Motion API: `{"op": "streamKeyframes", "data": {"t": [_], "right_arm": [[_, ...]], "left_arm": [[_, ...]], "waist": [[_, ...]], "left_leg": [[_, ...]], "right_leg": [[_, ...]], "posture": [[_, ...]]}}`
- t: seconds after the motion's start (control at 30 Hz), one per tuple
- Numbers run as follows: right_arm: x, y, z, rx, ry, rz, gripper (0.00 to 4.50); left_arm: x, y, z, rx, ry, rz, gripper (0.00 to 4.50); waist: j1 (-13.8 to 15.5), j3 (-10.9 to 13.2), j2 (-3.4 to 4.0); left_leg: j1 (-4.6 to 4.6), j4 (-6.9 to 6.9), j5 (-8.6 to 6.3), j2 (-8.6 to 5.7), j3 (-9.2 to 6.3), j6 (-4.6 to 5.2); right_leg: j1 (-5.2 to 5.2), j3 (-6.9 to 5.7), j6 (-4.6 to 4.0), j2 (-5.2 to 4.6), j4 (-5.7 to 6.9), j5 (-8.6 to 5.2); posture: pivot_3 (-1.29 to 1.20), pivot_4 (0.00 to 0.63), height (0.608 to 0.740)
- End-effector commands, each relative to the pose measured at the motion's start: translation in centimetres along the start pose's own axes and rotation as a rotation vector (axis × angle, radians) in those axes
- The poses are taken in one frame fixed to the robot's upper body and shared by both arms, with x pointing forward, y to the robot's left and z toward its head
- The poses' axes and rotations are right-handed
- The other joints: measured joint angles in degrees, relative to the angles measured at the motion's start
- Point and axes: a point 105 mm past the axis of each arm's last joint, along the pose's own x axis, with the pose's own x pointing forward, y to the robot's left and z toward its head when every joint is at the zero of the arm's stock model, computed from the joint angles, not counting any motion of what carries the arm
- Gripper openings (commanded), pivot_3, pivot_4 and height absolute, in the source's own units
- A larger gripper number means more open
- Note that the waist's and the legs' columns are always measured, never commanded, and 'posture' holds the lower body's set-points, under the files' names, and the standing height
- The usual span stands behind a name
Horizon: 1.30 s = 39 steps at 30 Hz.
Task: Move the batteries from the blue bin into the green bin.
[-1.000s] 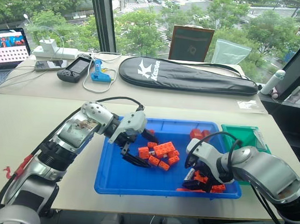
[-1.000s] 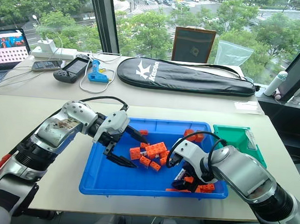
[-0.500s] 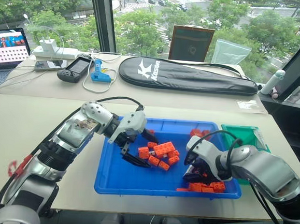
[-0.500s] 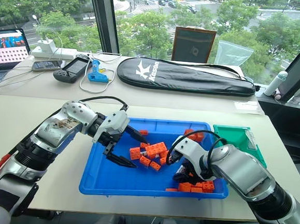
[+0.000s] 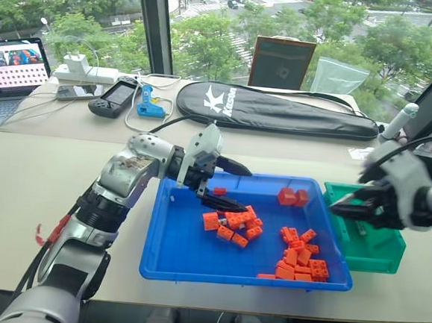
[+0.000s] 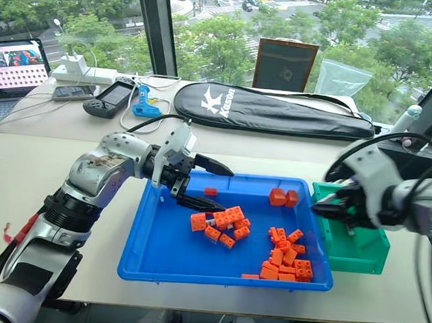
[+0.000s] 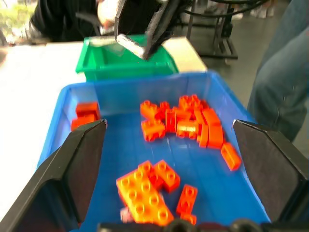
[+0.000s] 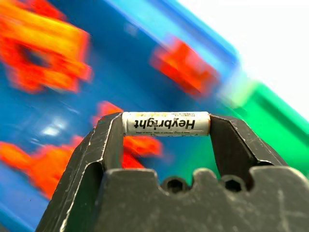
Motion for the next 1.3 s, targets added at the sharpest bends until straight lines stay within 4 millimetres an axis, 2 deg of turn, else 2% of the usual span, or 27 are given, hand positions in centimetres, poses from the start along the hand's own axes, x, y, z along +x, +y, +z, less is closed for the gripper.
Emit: {"op": "streamKeyframes", "data": {"t": [0.03,0.13,0.27,0.3,0.4,0.63,0.7,0.73,0.8,0.83,0.97,1.17,1.3], "right_arm": [[-0.8,-2.2,0.2,-0.002,-0.062,-0.093,2.53],[0.3,-1.9,-1.0,-0.002,-0.039,-0.074,2.53],[1.4,-1.1,-1.6,0.012,-0.042,-0.04,2.53],[1.6,-1.0,-1.6,0.013,-0.044,-0.038,3.53],[2.0,-0.7,-1.7,0.01,-0.041,-0.025,4.45],[1.5,-0.5,-1.0,0.002,-0.057,-0.003,4.48],[1.2,0.3,0.0,-0.009,-0.095,0.045,4.48],[1.0,1.2,0.9,-0.028,-0.135,0.096,4.48],[0.4,5.0,3.2,-0.077,-0.224,0.299,4.48],[0.1,6.2,3.8,-0.087,-0.245,0.366,4.48],[1.2,9.8,5.6,-0.154,-0.3,0.475,4.48],[4.1,13.8,6.2,-0.204,-0.308,0.561,4.48],[6.6,16.3,6.3,-0.253,-0.301,0.584,4.48]], "left_arm": [[-0.1,0.1,1.4,0.034,-0.038,0.009,4.5],[-0.1,0.0,1.5,0.033,-0.041,0.009,4.5],[-0.1,0.0,1.6,0.032,-0.043,0.015,4.5],[-0.2,0.0,1.6,0.032,-0.042,0.016,4.5],[-0.3,-0.1,1.5,0.03,-0.036,0.022,4.5],[-0.6,-0.2,1.4,0.025,-0.029,0.029,4.5],[-1.0,0.0,1.3,0.023,-0.021,0.036,4.5],[-1.4,0.1,1.1,0.025,-0.013,0.044,4.5],[-2.9,0.4,0.6,0.022,0.005,0.067,4.5],[-3.4,0.6,0.4,0.022,0.015,0.082,4.5],[-5.1,1.5,-0.9,0.019,0.086,0.141,4.5],[-5.9,1.4,-1.7,0.022,0.137,0.144,4.5],[-6.2,0.5,-2.2,0.005,0.162,0.112,4.5]], "waist": [[-0.5,-0.02,0.03],[-0.82,-0.02,0.04],[-0.7,-0.02,0.04],[-0.6,-0.02,0.04],[-0.48,-0.02,0.04],[-0.46,-0.02,0.04],[-0.54,-0.02,0.04],[-0.61,-0.02,0.04],[-1.02,-0.02,0.06],[-1.55,-0.02,0.06],[-1.66,-0.01,0.04],[-0.82,-0.01,0.03],[-0.5,-0.01,0.03]], "left_leg": [[0.01,-0.01,0.0,0.0,0.0,0.0],[0.05,-0.03,0.0,0.03,-0.03,0.0],[0.05,-0.01,0.0,-0.01,-0.02,0.0],[0.05,0.0,0.0,-0.01,-0.02,0.0],[0.05,-0.01,0.0,-0.02,-0.02,0.0],[0.04,-0.01,0.0,-0.02,-0.01,0.0],[0.04,-0.01,0.0,-0.01,-0.01,0.0],[0.05,-0.01,0.0,-0.01,-0.01,0.0],[0.05,-0.01,0.0,0.0,-0.02,0.0],[0.06,-0.03,0.0,0.01,-0.02,0.0],[0.15,-0.05,0.0,0.13,-0.27,0.0],[0.0,-0.02,0.0,-0.02,-0.18,0.0],[-0.06,-0.02,0.0,-0.01,-0.14,0.0]], "right_leg": [[0.0,0.0,0.0,0.0,0.01,0.0],[-0.01,0.05,0.0,0.06,0.07,0.0],[-0.01,0.09,0.0,0.04,0.1,0.0],[-0.01,0.09,0.0,0.04,0.1,0.0],[0.0,0.09,0.01,0.04,0.06,0.0],[0.01,0.09,0.01,0.03,0.05,0.0],[0.0,0.09,0.01,0.03,0.05,0.0],[0.0,0.09,0.0,0.04,0.06,0.0],[-0.01,0.09,0.0,0.06,0.08,0.0],[-0.03,0.11,0.0,0.07,0.09,0.0],[0.09,0.02,-0.03,0.26,0.09,0.0],[0.01,0.03,-0.02,0.06,0.04,-0.01],[-0.03,0.02,0.0,0.05,0.02,-0.02]], "posture": [[0.0,0.15,0.734],[0.0,0.15,0.734],[0.0,0.15,0.734],[0.0,0.15,0.734],[0.0,0.15,0.734],[0.0,0.15,0.734],[0.0,0.15,0.734],[0.0,0.15,0.734],[0.0,0.15,0.734],[0.0,0.15,0.734],[0.0,0.15,0.734],[0.0,0.15,0.734],[0.0,0.15,0.734]]}}
